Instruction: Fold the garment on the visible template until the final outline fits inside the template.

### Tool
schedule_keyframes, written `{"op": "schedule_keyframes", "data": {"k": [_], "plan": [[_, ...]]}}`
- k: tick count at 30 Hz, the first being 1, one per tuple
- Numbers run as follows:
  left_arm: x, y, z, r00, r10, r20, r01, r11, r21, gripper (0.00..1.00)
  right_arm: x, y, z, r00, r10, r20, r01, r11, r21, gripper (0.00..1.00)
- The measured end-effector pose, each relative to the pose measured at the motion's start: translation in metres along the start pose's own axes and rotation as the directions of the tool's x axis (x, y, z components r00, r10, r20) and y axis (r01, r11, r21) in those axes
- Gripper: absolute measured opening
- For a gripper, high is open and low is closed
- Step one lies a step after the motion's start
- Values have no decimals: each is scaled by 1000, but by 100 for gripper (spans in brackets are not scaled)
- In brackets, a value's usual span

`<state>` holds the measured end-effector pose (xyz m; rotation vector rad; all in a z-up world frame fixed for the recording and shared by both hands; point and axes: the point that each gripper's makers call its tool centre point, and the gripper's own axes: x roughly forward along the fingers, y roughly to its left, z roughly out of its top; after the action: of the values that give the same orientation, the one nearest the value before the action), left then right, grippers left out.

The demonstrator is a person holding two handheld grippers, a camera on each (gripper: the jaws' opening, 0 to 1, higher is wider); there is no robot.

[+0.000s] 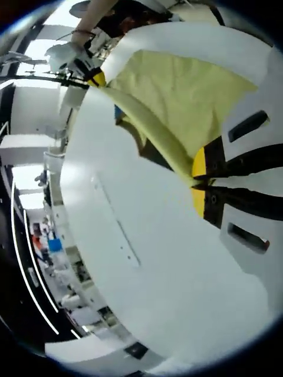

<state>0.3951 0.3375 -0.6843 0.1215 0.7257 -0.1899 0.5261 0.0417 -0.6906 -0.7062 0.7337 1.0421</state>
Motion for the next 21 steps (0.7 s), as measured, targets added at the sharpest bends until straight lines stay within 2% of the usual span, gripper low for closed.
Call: {"op": "schedule_keyframes", "data": {"k": [4,15,17,19,21], "plan": [[9,1,-7,1000,-2,-25,2,1000,-5,1,9,1,-5,1000,7,-25,-7,1000,-9,1],[19,1,-19,999,-4,-46,4,1000,14,2,23,1,-14,998,18,-62,-20,999,-28,2],[19,0,-18,999,-7,-45,9,999,37,4,24,0,-15,998,16,-64,-18,999,-28,6],[18,4,-18,998,21,-52,-17,996,85,10,23,-3,-15,998,4,-67,-6,999,-32,15],[16,0,-18,999,0,-54,6,993,115,18,20,-5,-15,998,1,-60,-3,1000,-25,21]]}}
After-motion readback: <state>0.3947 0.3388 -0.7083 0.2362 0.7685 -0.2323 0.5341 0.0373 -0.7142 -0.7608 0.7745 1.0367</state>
